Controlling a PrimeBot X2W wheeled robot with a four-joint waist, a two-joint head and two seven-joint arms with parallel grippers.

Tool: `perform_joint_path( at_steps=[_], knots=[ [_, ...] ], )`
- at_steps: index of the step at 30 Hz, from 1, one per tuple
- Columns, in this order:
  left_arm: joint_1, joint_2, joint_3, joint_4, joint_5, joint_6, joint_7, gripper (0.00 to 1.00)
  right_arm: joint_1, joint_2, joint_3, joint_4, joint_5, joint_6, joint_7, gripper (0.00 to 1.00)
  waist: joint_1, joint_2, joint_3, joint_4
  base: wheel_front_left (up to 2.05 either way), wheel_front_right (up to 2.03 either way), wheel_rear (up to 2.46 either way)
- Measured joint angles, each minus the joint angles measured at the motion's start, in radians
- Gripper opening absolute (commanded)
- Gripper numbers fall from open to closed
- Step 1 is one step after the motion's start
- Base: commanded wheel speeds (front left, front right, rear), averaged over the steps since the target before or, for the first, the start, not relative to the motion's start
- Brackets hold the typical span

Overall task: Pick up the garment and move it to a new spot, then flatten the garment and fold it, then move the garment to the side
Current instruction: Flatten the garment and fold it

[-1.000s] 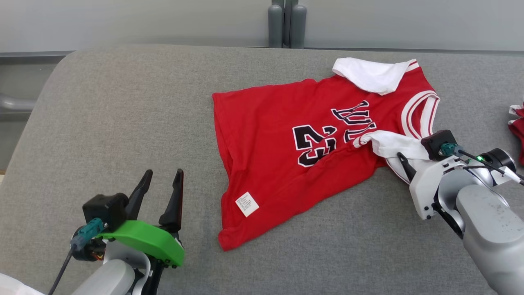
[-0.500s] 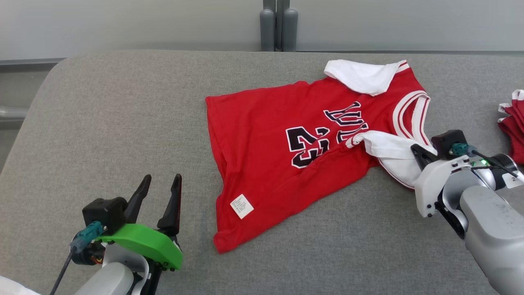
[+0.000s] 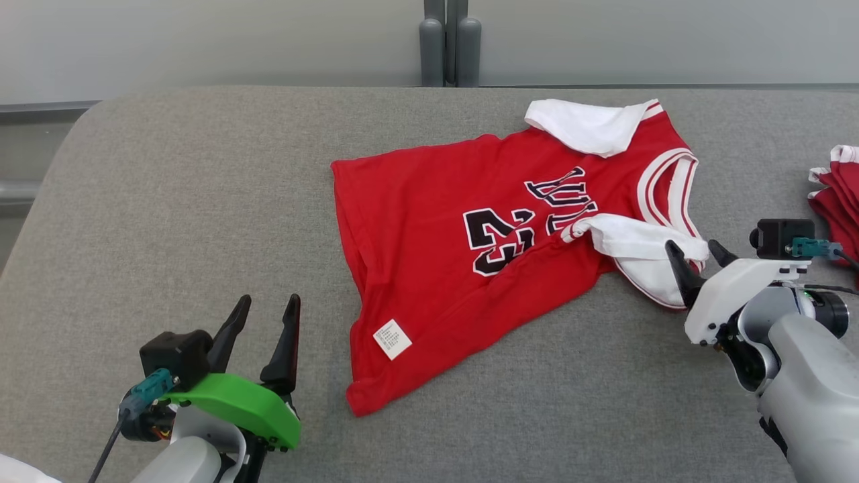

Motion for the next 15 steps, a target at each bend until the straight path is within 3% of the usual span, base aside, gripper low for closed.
perform_joint_path(
  at_steps=[2, 3, 5, 6, 10, 11, 12, 13, 14, 15],
  knots=[
    [-0.001, 0.0, -0.001, 0.0, 0.0, 0.0, 0.004, 1.0, 0.0, 0.01, -0.006, 0.007, 0.039, 0.0, 0.036, 0.57, 0.0, 0.0, 0.004, -0.002, 0.0, 0.0, 0.0],
    [-0.002, 0.0, -0.002, 0.0, 0.001, 0.0, 0.004, 1.0, -0.001, 0.01, -0.007, 0.018, 0.044, 0.0, 0.049, 0.6, 0.0, 0.0, 0.006, -0.002, 0.0, 0.0, 0.0],
    [-0.004, 0.0, -0.005, 0.001, 0.001, 0.0, 0.006, 1.0, -0.005, 0.012, -0.02, 0.042, 0.06, 0.0, 0.059, 0.9, 0.0, 0.0, 0.009, -0.002, 0.0, 0.0, 0.0],
    [-0.005, 0.0, -0.007, 0.002, 0.001, 0.0, 0.009, 1.0, -0.009, 0.016, -0.027, 0.05, 0.072, -0.001, 0.064, 1.0, 0.0, 0.0, 0.009, 0.0, 0.0, 0.0, 0.0],
    [-0.008, 0.001, -0.011, 0.004, 0.002, 0.0, 0.013, 1.0, -0.021, 0.034, -0.028, 0.073, 0.092, 0.0, 0.066, 1.0, 0.0, 0.0, 0.01, 0.008, 0.0, 0.0, 0.0],
    [-0.009, 0.001, -0.012, 0.004, 0.002, 0.0, 0.013, 1.0, -0.023, 0.034, -0.028, 0.077, 0.096, 0.0, 0.064, 0.87, 0.0, 0.0, 0.01, 0.01, 0.0, 0.0, 0.0],
    [-0.009, 0.001, -0.012, 0.004, 0.002, 0.0, 0.013, 1.0, -0.024, 0.034, -0.028, 0.078, 0.1, 0.0, 0.056, 0.5, 0.0, 0.0, 0.009, 0.012, 0.0, 0.0, 0.0],
    [-0.009, 0.001, -0.013, 0.004, 0.002, 0.0, 0.014, 1.0, -0.024, 0.035, -0.026, 0.08, 0.106, 0.0, 0.052, 0.35, 0.0, 0.0, 0.008, 0.014, 0.0, 0.0, 0.0],
    [-0.009, 0.001, -0.013, 0.004, 0.002, 0.001, 0.014, 1.0, -0.025, 0.036, -0.025, 0.081, 0.108, 0.0, 0.047, 0.07, 0.0, 0.0, 0.007, 0.015, 0.0, 0.0, 0.0],
    [-0.009, 0.001, -0.013, 0.004, 0.002, 0.002, 0.014, 1.0, -0.025, 0.035, -0.024, 0.081, 0.109, 0.0, 0.037, 0.0, 0.0, 0.0, 0.005, 0.016, 0.0, 0.0, 0.0]
  ],
)
